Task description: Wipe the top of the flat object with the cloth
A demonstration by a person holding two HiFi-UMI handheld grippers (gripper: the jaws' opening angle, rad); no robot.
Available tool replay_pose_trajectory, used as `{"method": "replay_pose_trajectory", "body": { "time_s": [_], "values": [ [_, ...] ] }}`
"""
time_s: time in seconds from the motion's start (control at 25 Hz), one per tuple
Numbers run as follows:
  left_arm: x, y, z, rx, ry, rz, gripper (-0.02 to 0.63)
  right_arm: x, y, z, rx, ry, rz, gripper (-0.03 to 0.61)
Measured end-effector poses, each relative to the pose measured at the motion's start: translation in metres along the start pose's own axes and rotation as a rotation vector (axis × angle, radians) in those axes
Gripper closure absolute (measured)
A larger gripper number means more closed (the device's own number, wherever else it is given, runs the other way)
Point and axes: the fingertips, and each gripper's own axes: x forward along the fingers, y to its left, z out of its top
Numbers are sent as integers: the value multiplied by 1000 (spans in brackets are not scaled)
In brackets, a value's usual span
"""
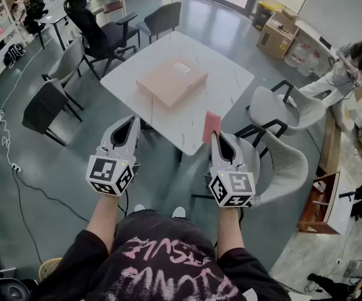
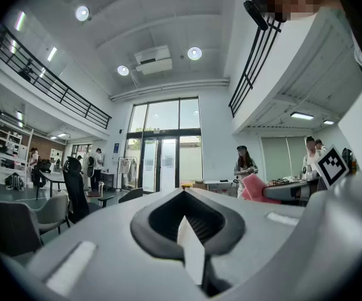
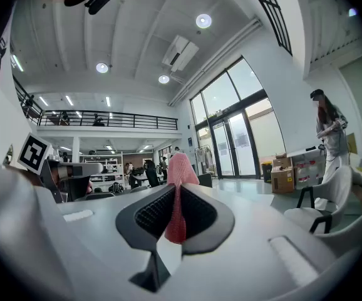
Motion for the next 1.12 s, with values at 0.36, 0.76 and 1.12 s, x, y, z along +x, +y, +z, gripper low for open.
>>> {"method": "replay_pose_trajectory", "body": {
  "time_s": [0.36,0.76,1.12],
  "values": [
    [4,-5,-1,1,-1,-7,614,0,-5,-2,1,-1,0,534],
    [9,-12,-6,6,10,-13,614,-3,-16,-3,4,-25,-31,532],
    [19,-33,-18,16,55,-14,614,-7,-27,-15,25,-12,3,531]
  ]
}}
